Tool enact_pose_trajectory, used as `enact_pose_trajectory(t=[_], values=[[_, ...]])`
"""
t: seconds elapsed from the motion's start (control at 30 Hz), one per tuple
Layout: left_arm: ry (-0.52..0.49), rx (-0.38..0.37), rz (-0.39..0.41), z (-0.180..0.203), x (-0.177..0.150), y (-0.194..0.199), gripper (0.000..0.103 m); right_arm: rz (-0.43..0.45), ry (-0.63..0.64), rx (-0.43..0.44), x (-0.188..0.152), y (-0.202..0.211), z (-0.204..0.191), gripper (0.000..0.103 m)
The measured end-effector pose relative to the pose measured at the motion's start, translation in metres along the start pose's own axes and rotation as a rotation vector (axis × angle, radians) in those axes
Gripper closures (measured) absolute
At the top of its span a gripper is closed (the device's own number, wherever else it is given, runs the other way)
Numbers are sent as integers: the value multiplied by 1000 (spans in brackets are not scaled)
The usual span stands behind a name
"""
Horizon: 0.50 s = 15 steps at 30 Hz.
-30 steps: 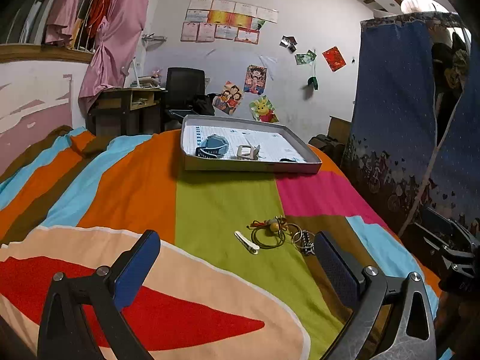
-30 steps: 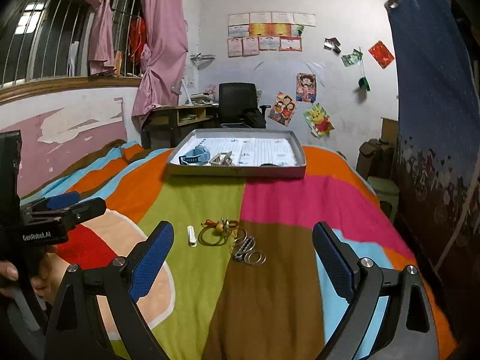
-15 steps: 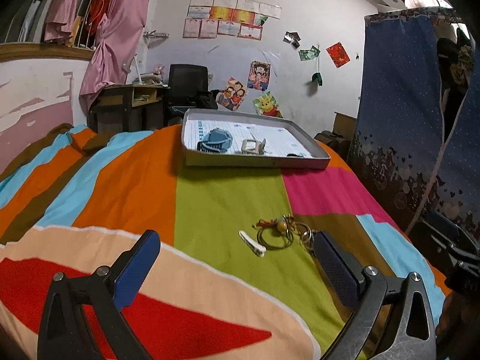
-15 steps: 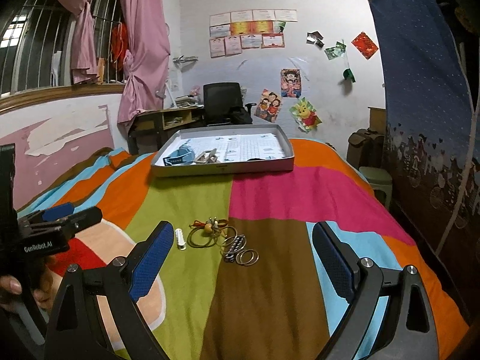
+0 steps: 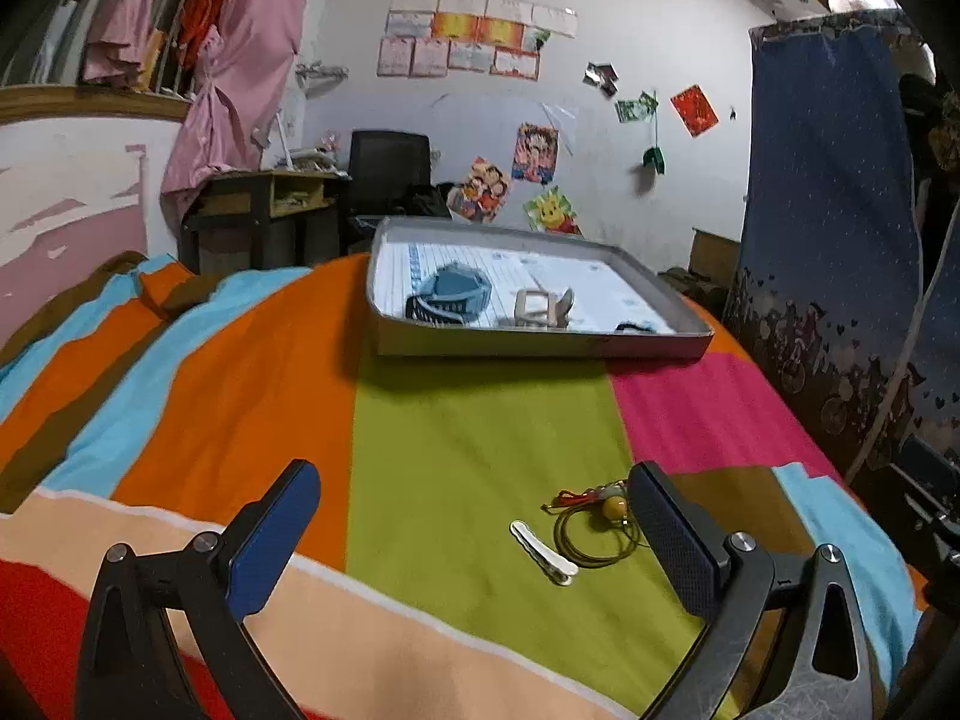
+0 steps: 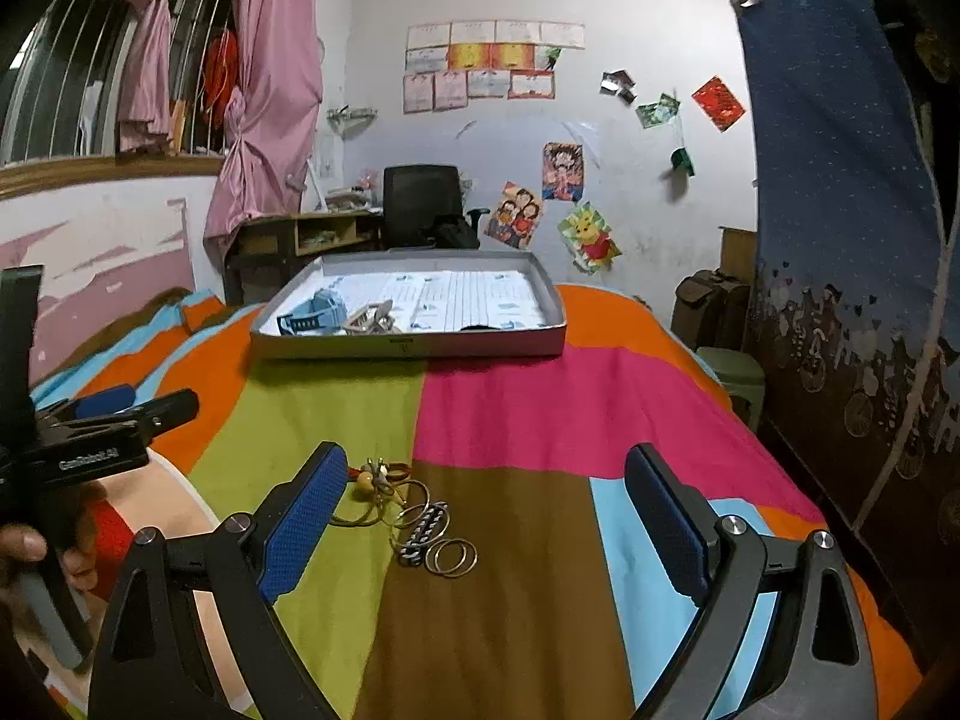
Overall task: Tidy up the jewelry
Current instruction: 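Withdraw both tools from the tray back over the remaining jewelry, then grasp the white barrette with the left tool while the right tool grasps the red-cord keyring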
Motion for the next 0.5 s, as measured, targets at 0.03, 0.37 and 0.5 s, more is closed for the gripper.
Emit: enact_pose_trajectory(t=[0.03,0.37,0.5], values=[[2,-6,-11,-2,-1,-6,0,-11,7,8,0,-6,-2,12],[119,-115,-183,-31,-28,-57,0,-117,55,55,-12,-56,-23,12],[151,-177,-230,-33,-34,-67,3,-168,61,107,-17,-73,-36,19]])
Point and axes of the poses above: each gripper's, at about its wrist camera, not at the fingertips, and y roughly against the way its jaws point, z to its right, x to its top, the point moved 5 cm from there along -y, roughly the way its jaws point, and after that the axes turned 14 degrees about -x, right-handed, at the moved point
